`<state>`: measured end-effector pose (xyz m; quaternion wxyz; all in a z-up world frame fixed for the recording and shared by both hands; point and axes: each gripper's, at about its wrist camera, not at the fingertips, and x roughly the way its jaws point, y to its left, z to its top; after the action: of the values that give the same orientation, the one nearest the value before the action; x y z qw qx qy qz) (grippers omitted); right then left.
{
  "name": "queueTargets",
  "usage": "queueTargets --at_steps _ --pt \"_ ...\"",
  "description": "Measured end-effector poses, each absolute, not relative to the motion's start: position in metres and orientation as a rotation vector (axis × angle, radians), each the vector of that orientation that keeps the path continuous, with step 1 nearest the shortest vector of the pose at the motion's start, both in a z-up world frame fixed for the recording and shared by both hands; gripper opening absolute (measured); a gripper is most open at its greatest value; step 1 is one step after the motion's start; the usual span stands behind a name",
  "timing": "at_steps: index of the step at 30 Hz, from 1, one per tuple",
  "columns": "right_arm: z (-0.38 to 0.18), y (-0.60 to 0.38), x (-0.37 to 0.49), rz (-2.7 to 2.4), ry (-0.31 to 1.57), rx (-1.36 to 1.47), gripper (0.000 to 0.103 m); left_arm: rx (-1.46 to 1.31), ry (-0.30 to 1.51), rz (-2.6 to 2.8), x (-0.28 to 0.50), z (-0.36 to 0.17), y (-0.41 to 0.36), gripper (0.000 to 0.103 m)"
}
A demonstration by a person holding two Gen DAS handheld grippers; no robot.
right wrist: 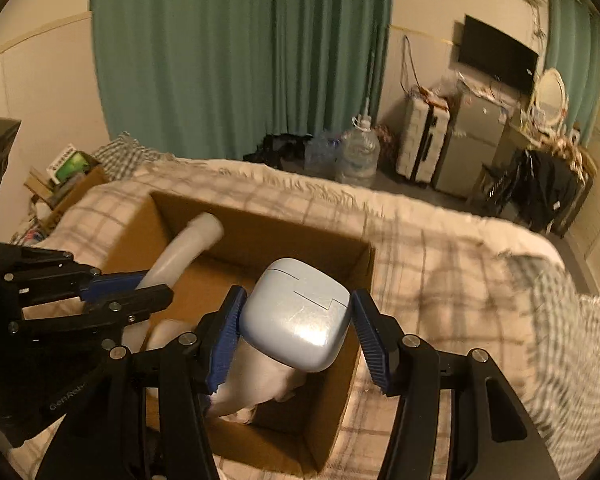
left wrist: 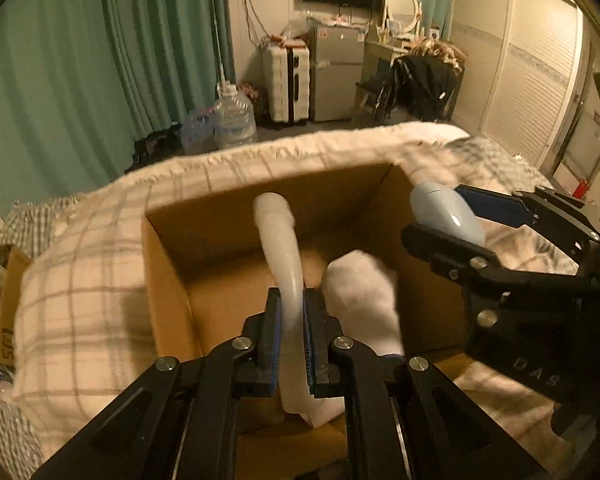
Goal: Organize objects
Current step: 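Lower the earbuds case and white tube into the box and open both tools, then grasp the blue Vinda tissue pack with the right tool and lift it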
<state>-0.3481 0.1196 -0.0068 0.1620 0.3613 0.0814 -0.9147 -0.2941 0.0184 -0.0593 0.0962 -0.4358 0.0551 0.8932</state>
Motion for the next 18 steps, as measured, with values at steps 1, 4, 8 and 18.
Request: queueTargets --at_steps 1,4,8,18 --pt "-0.015 0.123 -0.349 -2.606 0.206 1.052 0.054 -1.297 0.167 2.651 -0.294 -0.063 0.018 0.012" --pt "-0.017 0.13 -0.351 -2.593 0.124 1.097 0.067 -1.296 0.176 2.63 -0.291 -0.066 0.018 0.021" --pt "0.013 0.14 -0.332 -2.631 0.057 1.03 0.078 -1.241 0.206 2.668 -0.273 -0.046 0.016 0.067" --pt "0.126 0.141 -0.206 -2.764 0.278 0.866 0.083 -1.007 0.122 2.796 -0.169 0.052 -0.01 0.095"
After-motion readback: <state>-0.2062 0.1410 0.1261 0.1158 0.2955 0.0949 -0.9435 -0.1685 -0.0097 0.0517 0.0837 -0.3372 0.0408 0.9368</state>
